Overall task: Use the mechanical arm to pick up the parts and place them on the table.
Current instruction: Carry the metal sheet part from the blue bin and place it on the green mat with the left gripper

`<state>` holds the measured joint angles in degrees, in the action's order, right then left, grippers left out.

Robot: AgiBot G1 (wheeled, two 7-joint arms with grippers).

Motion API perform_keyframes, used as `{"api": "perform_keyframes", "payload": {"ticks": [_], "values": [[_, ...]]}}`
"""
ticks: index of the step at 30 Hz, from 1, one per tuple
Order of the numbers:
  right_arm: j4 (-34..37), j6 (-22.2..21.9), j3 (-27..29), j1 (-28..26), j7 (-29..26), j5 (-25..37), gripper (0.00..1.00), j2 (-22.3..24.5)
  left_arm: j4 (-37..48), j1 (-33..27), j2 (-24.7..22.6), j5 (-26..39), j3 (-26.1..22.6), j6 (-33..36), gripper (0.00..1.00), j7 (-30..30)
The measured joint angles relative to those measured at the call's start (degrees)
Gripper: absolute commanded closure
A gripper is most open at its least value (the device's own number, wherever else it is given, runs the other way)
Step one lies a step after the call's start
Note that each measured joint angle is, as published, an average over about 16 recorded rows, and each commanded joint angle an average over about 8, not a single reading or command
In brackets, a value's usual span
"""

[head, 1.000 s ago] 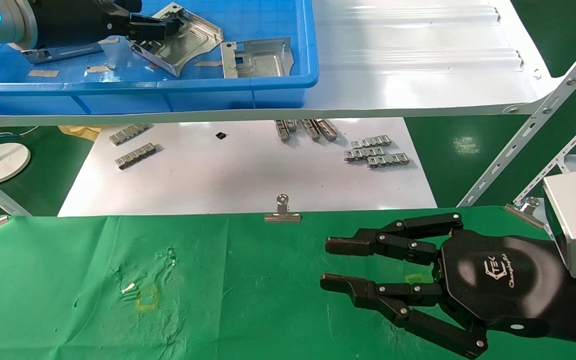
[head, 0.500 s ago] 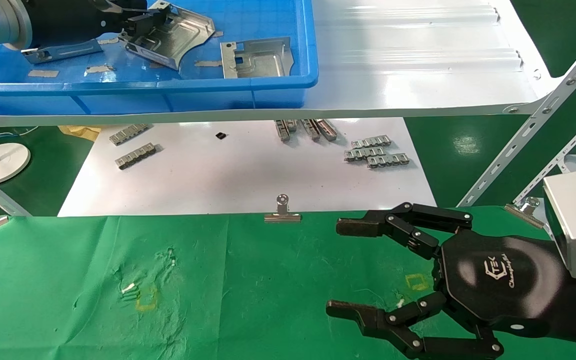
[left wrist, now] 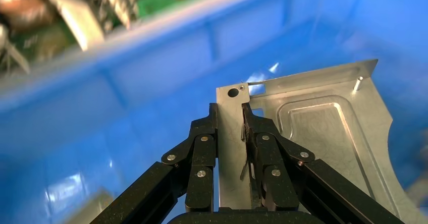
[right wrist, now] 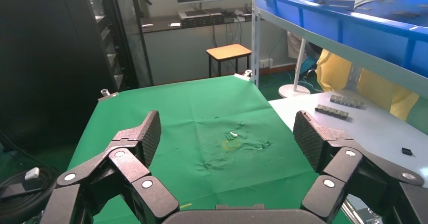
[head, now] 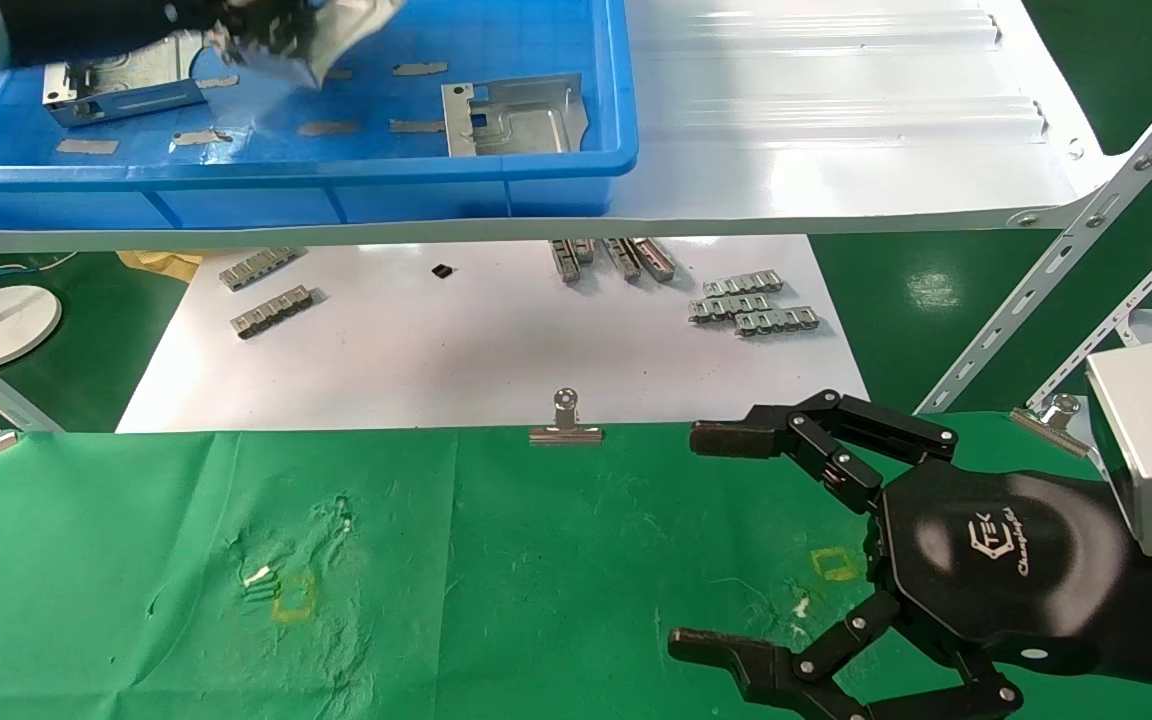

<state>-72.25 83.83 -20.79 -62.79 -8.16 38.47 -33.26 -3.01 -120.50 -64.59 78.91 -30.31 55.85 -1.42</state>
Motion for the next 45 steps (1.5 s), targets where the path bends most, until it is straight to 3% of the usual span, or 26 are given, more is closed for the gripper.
{"api": "perform_keyframes", "payload": {"ticks": [13,19,27,36,45], "values": [[0.0,0.0,-0.01,0.0,0.0,0.0,0.0,0.0,-5.42,1.2,7.7,-6.76,3.68,26.41,1.0,13.26],[0.0,0.0,-0.01,0.0,0.0,-0.01,0.0,0.0,-10.23,3.61,11.41,-10.73,3.91,34.21,1.0,18.65],[0.0,-0.01,-0.01,0.0,0.01,-0.01,0.0,0.01,-23.16,9.18,18.11,-19.5,0.4,36.29,1.0,20.2],[0.0,-0.01,-0.02,0.0,0.01,-0.01,0.0,0.01,-39.15,16.51,27.82,-30.79,-7.97,36.05,1.0,19.51],[0.0,-0.01,-0.02,-0.01,0.01,-0.02,0.0,0.01,-43.91,22.01,31.87,-30.27,-17.86,35.28,1.0,28.17]]}}
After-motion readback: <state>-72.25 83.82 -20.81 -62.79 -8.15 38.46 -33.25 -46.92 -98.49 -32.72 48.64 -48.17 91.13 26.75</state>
